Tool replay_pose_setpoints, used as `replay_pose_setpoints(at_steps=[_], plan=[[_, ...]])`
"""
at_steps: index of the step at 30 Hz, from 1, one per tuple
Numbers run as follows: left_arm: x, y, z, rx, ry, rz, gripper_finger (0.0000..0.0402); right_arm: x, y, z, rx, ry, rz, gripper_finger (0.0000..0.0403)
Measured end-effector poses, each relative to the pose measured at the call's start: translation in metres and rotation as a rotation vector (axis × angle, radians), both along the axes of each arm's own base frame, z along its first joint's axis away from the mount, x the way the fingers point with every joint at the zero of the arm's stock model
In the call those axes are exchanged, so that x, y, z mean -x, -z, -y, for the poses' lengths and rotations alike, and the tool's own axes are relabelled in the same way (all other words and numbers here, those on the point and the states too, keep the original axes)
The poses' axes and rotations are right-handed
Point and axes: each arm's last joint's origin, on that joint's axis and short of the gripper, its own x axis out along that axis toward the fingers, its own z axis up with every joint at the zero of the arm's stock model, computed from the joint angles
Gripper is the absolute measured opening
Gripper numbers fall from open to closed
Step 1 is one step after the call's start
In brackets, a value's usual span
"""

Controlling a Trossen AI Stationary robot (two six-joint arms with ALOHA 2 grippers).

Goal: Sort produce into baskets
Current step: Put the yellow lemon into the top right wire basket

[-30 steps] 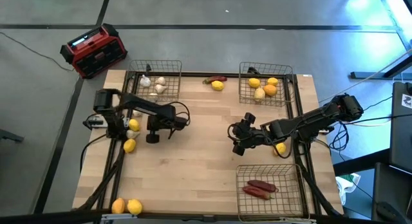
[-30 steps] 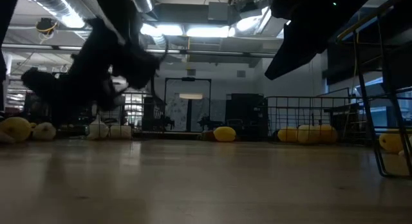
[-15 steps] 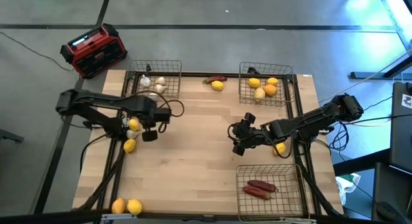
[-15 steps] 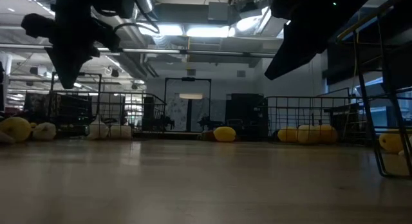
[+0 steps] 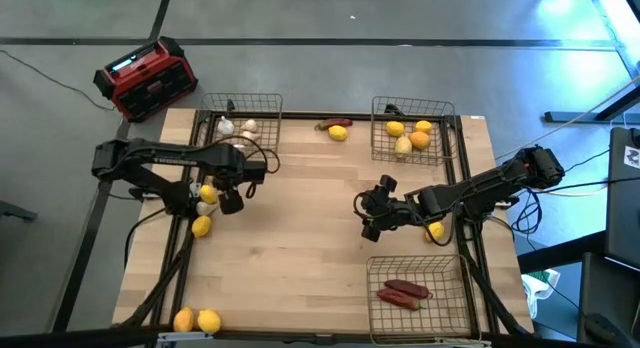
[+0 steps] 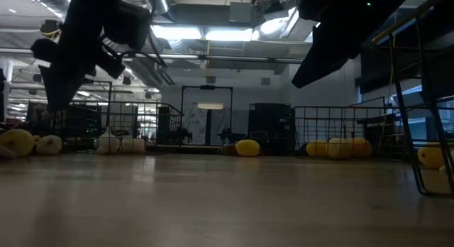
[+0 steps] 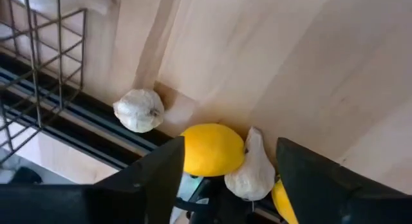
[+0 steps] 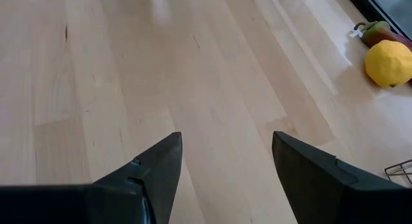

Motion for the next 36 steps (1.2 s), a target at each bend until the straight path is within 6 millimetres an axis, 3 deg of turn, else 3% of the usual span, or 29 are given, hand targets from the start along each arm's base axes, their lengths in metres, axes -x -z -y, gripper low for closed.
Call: replay_pose_setpoints(at_steps=[5, 14, 20, 31, 36], plan=[[0.001, 0.003, -0.005, 0.002, -0.01, 0.0, 0.0267, 0.0, 0.0, 0.0, 0.007, -0.007, -0.003, 0.024], [-0.014, 0.005, -0.009, -0.028, 0.0, 0.162, 0.0269, -0.002, -0.002, -0.001, 0.002, -0.01, 0.024, 0.024], [-0.014, 0.005, -0.008, -0.02, 0.017, 0.156, 0.0274, -0.002, -0.002, -0.001, 0.002, -0.01, 0.023, 0.024], [-0.01, 0.005, -0.002, -0.001, 0.064, 0.092, 0.0378, -0.002, -0.002, -0.001, 0.005, -0.012, 0.021, 0.024], [-0.012, 0.006, -0.002, -0.018, 0.007, 0.127, 0.0398, -0.002, -0.001, 0.0, 0.004, -0.011, 0.017, 0.024]])
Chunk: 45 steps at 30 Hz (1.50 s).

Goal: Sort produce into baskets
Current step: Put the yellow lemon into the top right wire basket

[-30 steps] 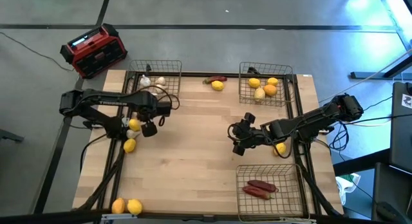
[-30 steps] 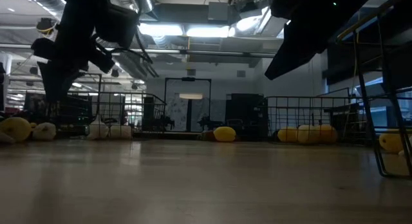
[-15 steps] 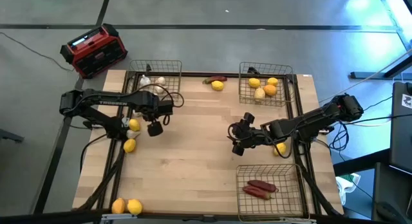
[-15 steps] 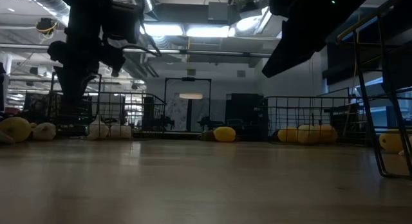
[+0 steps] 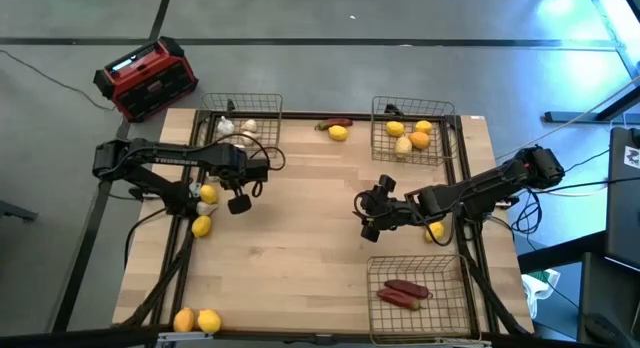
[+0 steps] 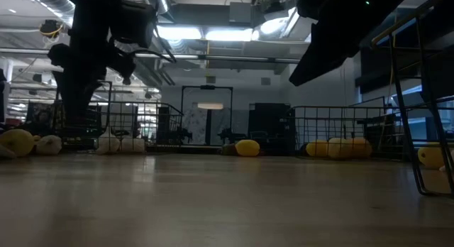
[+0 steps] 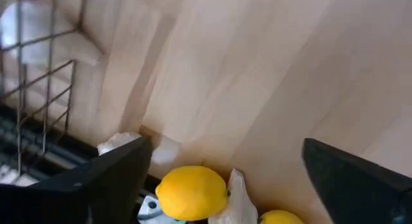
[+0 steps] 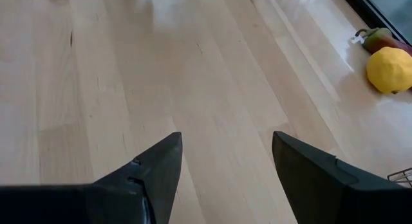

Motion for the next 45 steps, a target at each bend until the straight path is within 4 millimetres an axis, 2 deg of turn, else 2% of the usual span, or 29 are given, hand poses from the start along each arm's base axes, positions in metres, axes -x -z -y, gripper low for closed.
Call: replay_pose_setpoints(at_steps=[5, 12, 24, 31, 38, 45], plan=[[0.004, -0.001, 0.001, -0.014, -0.106, -0.029, 0.0395, 0.0, 0.0, 0.0, 0.001, -0.002, 0.0, 0.024], [0.012, 0.001, 0.001, -0.024, -0.129, -0.161, 0.0397, 0.0, 0.0, 0.0, 0.0, -0.001, 0.005, 0.024], [0.019, 0.046, 0.001, 0.04, 0.004, -0.539, 0.0398, -0.001, -0.001, 0.0, -0.004, -0.001, 0.017, 0.024], [0.024, 0.065, 0.001, 0.042, 0.061, -0.65, 0.0398, -0.001, -0.001, 0.0, -0.004, -0.001, 0.018, 0.024], [0.019, 0.078, 0.0, 0.023, 0.062, -0.652, 0.0398, -0.001, -0.001, -0.001, -0.005, -0.002, 0.021, 0.024], [0.018, 0.093, 0.0, 0.044, 0.065, -0.737, 0.0398, -0.001, -0.001, -0.001, -0.018, -0.007, 0.019, 0.024]])
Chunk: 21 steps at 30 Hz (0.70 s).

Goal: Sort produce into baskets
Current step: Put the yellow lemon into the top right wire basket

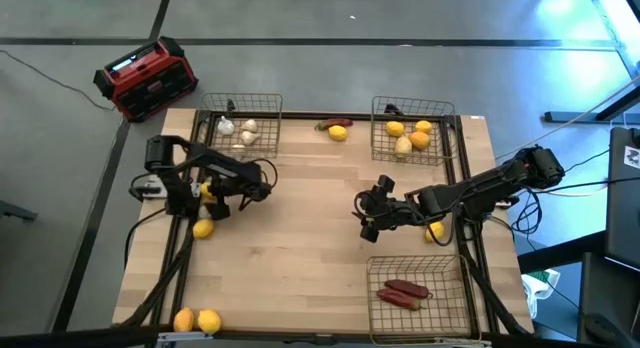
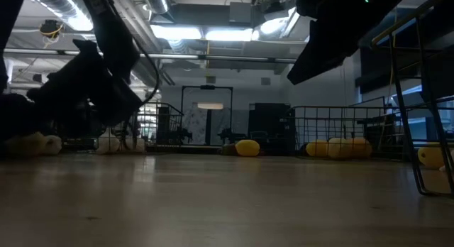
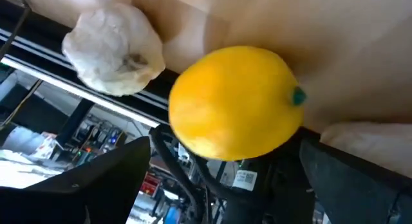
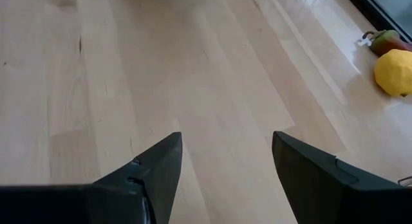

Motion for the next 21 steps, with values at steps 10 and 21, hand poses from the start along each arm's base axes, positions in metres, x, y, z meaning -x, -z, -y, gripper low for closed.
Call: replay_pose_setpoints(at_steps=[10, 21], plan=[[-0.007, 0.014, -0.001, 0.02, 0.026, 0.059, 0.0398, 0.0, 0.0, 0.0, -0.003, -0.001, 0.0, 0.024], [-0.004, 0.015, -0.001, 0.02, 0.023, 0.049, 0.0308, 0.0, 0.0, 0.0, -0.004, 0.0, 0.0, 0.024]])
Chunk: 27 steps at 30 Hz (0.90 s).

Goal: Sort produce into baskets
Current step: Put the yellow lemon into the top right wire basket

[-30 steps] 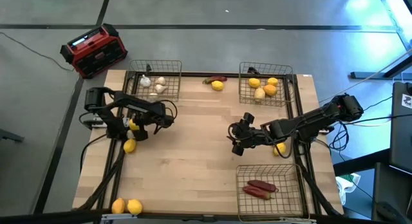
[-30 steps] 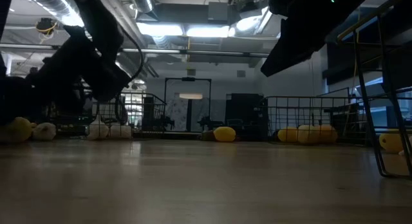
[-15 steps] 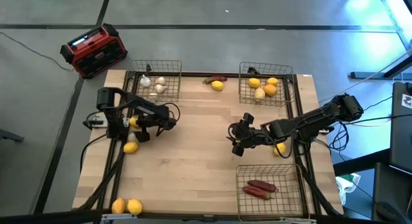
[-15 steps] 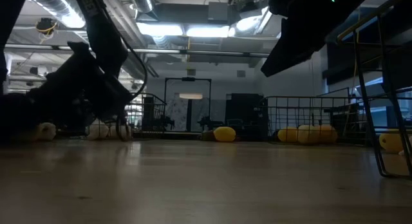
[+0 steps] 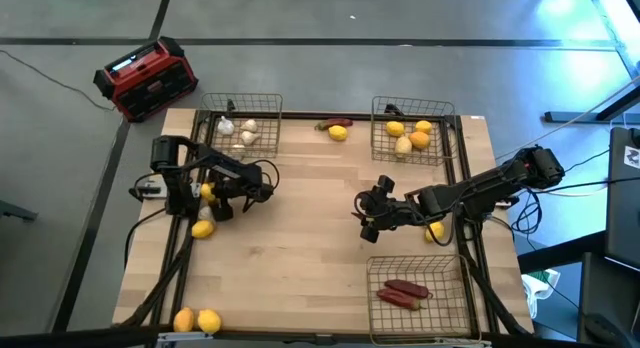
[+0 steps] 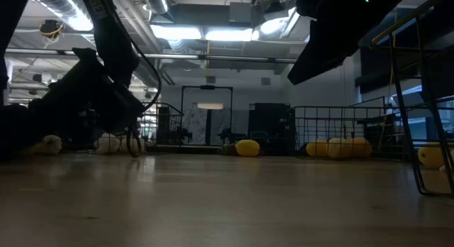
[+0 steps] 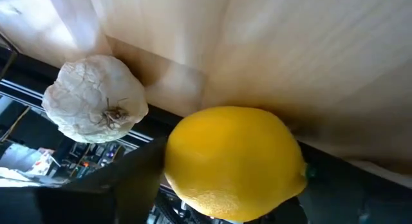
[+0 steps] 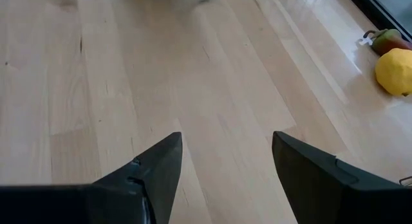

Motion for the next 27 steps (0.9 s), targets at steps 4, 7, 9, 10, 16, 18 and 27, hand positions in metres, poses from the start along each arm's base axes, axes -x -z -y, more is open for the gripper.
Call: replay_pose_setpoints(at_steps=[4, 7, 9, 10, 16, 18, 27], plan=[[0.0, 0.0, 0.0, -0.003, -0.003, 0.001, 0.0271, 0.0, 0.0, 0.0, 0.0, 0.0, 0.0, 0.024], [0.0, 0.0, 0.001, -0.005, 0.004, 0.001, 0.0258, 0.0, 0.0, 0.0, 0.0, 0.0, 0.0, 0.024], [-0.001, -0.001, 0.003, -0.007, 0.014, 0.009, 0.0258, 0.0, 0.0, 0.0, 0.0, 0.0, 0.0, 0.024], [-0.001, -0.003, 0.004, -0.009, 0.021, 0.017, 0.0259, 0.0, 0.0, 0.0, 0.0, 0.0, 0.0, 0.024], [-0.009, -0.018, 0.009, -0.077, 0.091, 0.106, 0.0262, 0.0, 0.0, 0.0, 0.0, 0.0, 0.0, 0.024], [-0.013, -0.025, 0.011, -0.105, 0.112, 0.14, 0.0259, 0.0, 0.0, 0.0, 0.0, 0.0, 0.0, 0.024], [-0.041, -0.07, 0.021, -0.185, 0.101, 0.532, 0.0261, 0.0, -0.001, 0.0, 0.009, 0.005, 0.008, 0.024]])
